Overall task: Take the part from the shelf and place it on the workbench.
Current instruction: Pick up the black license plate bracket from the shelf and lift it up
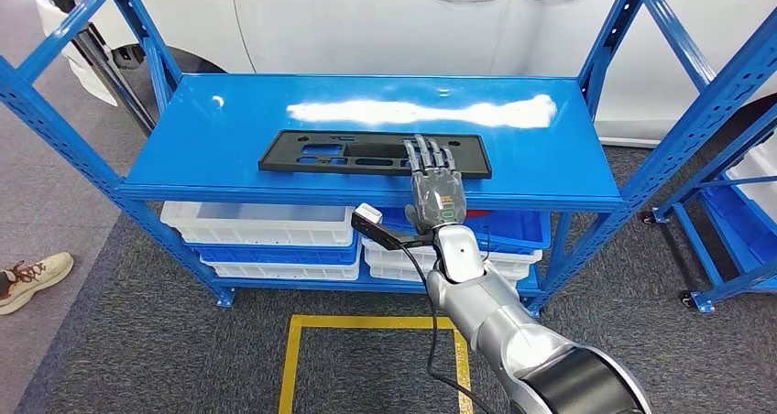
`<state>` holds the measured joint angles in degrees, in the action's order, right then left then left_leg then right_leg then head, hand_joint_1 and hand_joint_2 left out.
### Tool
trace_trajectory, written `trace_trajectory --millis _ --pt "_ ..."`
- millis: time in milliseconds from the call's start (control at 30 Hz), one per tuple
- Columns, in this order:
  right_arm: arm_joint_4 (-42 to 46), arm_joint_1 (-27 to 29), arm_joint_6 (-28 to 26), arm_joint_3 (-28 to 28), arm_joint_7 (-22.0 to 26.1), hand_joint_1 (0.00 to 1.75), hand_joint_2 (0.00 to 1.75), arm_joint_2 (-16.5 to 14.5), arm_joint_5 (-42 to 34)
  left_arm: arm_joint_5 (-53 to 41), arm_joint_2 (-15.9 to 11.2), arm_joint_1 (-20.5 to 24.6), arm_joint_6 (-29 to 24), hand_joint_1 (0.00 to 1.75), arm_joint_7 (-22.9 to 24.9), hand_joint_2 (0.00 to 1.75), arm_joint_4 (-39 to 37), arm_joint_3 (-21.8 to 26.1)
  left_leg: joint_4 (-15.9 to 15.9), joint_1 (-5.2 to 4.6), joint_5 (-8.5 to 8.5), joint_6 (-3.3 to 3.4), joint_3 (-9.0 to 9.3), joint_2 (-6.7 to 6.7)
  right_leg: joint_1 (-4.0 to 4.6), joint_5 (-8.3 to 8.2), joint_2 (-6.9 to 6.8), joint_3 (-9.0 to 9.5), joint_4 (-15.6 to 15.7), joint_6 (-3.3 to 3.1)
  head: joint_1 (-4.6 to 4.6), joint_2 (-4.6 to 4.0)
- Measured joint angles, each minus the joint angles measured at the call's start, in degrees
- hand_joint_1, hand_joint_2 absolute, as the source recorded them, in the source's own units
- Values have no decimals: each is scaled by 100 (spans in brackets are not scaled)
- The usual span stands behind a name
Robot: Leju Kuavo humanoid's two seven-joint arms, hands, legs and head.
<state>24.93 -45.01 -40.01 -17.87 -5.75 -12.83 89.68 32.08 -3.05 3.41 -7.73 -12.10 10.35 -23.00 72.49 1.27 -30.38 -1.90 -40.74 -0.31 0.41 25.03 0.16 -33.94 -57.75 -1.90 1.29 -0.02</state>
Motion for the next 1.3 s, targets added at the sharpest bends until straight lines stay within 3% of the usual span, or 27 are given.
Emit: trace_trajectory --millis 67,133,233,300,400,433,467,500,567,633,733,800,833,900,967,1000,1033,1100,1167,1233,1300 --pt "-1 -16 -1 3 5 0 175 -24 -1 41 -8 2 -21 0 53 0 -5 3 -755 -23 377 68 364 0 19 16 8 8 -19 8 0 0" --pt "-2 -38 -1 6 10 0 175 -51 -1 89 -16 13 -25 0 92 0 -9 7 -1315 -59 543 131 628 -4 36 29 13 -13 -47 45 -1 0" --pt "-4 -51 -1 14 33 0 175 -66 -1 136 -17 16 -14 0 128 0 -11 13 -1443 -72 554 192 669 -11 32 36 10 -35 -59 126 -1 1" --pt "-4 -69 -1 28 45 0 175 -73 -2 150 -14 10 -8 0 140 0 -12 16 -1489 -42 586 245 684 -2 20 189 9 -116 -257 196 -1 0" --pt "-21 -66 -1 49 54 0 175 -73 -4 187 -14 13 14 0 144 0 -13 34 -1505 -31 600 281 682 8 -36 692 7 -588 -1280 281 -1 0" --pt "-34 -53 -1 53 56 0 175 -72 -5 195 -14 10 24 0 144 0 -13 42 -1503 -29 599 281 681 9 -60 769 7 -726 -1562 302 -1 0" --pt "-46 -43 -1 60 56 0 175 -72 -7 197 -13 7 34 0 143 0 -13 46 -1499 -25 597 279 680 8 -85 736 5 -775 -1649 320 -1 0" --pt "-55 -38 -1 68 57 0 175 -72 -8 197 -11 5 44 0 141 0 -13 49 -1493 -19 593 272 681 7 -108 602 3 -713 -1505 334 -1 1" --pt "-61 -46 -1 87 57 0 175 -72 -10 194 -7 6 61 0 133 0 -13 49 -1468 -5 574 238 685 3 -142 227 -6 -361 -761 347 -2 1" --pt "-60 -56 -1 96 57 0 175 -72 -11 190 -5 13 67 0 126 0 -13 50 -1433 -19 554 175 673 -3 -134 50 -2 -105 -205 311 -1 0" --pt "-55 -51 -1 110 51 0 175 -72 -19 189 -5 14 65 0 126 0 -13 51 -1447 -18 555 61 661 -4 -110 35 15 -77 -95 193 0 1" --pt "-40 -59 -2 131 60 0 175 -73 -54 189 -2 17 63 0 133 0 -13 50 -1311 1 445 3 606 0 -116 5 10 -53 -46 111 0 1" --pt "-34 -63 -2 144 75 0 175 -74 -90 190 1 18 65 0 137 0 -13 50 -1078 7 305 -13 504 1 -120 -5 5 -40 -25 78 0 1" --pt "-50 -59 -1 194 132 0 175 -74 -209 199 3 17 74 0 147 0 -13 51 -322 7 -50 -30 162 1 -94 -3 -3 -34 -23 42 0 1" --pt "-86 -43 -1 261 193 0 175 -74 -331 216 4 10 87 0 164 0 -13 54 179 6 -174 -31 -80 1 -67 3 -2 -32 -29 28 0 1" --pt "-103 -40 -1 292 215 0 175 -74 -370 226 4 5 92 0 175 0 -13 55 96 5 -65 -18 -45 1 -57 5 3 -29 -35 26 0 0" --pt "-117 -40 -1 319 227 0 175 -74 -393 239 4 2 97 0 183 0 -13 57 -191 3 120 2 90 1 -51 10 8 -22 -41 27 0 0" --pt "-131 -46 -1 361 231 0 175 -74 -413 324 2 4 178 0 231 0 -13 79 -976 -17 462 56 466 1 -33 28 17 -18 -61 49 0 0" --pt "-142 -49 -1 389 197 0 175 -71 -415 554 3 11 433 0 361 0 -13 166 -1372 -47 548 103 652 -3 -20 30 20 -36 -70 98 0 1" --pt "-149 -44 -1 415 155 0 175 -68 -407 869 9 7 751 0 502 0 -13 329 -1419 -57 545 149 662 -8 -16 16 22 -42 -57 159 -1 1" --pt "-145 -40 -2 448 134 0 175 -55 -383 1099 33 -7 921 0 578 0 -13 522 -1475 -35 579 215 681 0 -19 108 20 -78 -155 221 -1 1"
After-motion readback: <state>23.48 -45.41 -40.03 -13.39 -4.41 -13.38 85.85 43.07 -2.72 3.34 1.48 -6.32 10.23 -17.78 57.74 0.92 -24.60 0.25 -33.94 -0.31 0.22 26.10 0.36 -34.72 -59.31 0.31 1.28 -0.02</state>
